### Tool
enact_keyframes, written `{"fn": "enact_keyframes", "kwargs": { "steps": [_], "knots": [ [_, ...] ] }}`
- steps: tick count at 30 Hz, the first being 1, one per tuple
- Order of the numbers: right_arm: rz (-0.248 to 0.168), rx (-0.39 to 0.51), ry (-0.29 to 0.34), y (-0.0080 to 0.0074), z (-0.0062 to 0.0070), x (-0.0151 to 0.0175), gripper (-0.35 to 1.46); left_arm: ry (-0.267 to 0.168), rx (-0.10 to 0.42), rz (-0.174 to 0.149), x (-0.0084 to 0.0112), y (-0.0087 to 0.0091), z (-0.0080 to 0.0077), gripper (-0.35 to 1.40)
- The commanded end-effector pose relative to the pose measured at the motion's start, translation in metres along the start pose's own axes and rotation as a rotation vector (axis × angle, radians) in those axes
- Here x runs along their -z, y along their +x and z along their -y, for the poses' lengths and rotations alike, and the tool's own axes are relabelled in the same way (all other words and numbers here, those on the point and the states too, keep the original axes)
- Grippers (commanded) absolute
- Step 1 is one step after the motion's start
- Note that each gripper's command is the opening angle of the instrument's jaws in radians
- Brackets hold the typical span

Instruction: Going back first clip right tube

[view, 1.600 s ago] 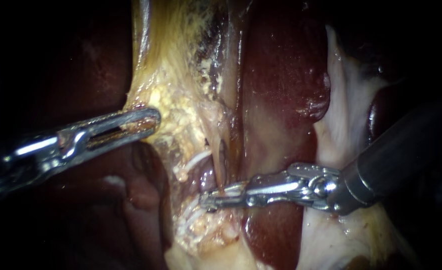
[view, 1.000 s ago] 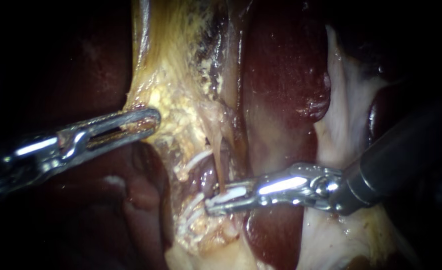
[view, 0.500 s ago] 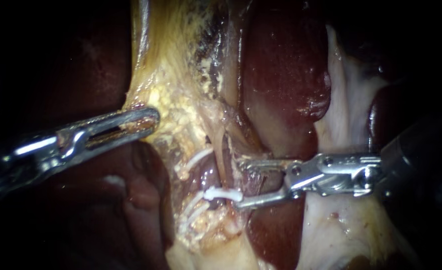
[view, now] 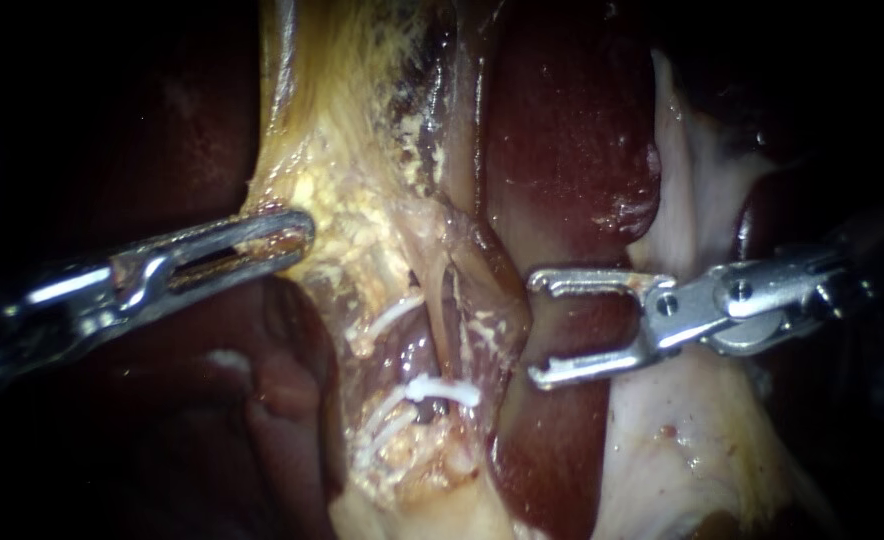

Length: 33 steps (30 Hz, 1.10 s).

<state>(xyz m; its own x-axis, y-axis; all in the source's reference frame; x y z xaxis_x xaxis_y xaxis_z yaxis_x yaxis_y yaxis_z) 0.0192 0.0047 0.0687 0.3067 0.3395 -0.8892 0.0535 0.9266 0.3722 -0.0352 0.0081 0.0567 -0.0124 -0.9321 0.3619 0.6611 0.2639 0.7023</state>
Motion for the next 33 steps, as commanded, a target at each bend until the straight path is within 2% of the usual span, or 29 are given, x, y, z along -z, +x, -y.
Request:
{"fn": "enact_keyframes", "kwargs": {
  "steps": [1, 7, 15, 19, 24, 33],
  "knots": [
    [-0.002, 0.001, 0.0, 0.0001, -0.0001, 0.0, 0.6, -0.001, 0.0, 0.0, 0.0, 0.0, 0.0, -0.35],
    [-0.006, 0.022, 0.001, 0.0004, -0.0001, 0.0002, 0.6, -0.001, -0.001, 0.001, -0.0004, 0.0002, -0.0005, -0.35],
    [-0.012, 0.031, 0.002, 0.0015, -0.0004, 0.0012, 0.6, -0.012, -0.013, -0.017, -0.0021, 0.0013, -0.0033, -0.35],
    [-0.013, 0.035, 0.004, 0.0019, -0.0005, 0.0017, 0.6, -0.024, -0.026, -0.026, -0.0034, 0.0024, -0.004, -0.35],
    [-0.013, 0.034, 0.004, 0.0019, -0.0006, 0.0019, 0.6, -0.022, -0.032, -0.039, -0.0055, 0.0039, -0.004, -0.35],
    [-0.013, 0.034, 0.006, 0.0019, -0.0006, 0.0023, 0.59, -0.003, -0.035, -0.052, -0.0079, 0.0046, -0.0033, -0.35]
  ]
}}
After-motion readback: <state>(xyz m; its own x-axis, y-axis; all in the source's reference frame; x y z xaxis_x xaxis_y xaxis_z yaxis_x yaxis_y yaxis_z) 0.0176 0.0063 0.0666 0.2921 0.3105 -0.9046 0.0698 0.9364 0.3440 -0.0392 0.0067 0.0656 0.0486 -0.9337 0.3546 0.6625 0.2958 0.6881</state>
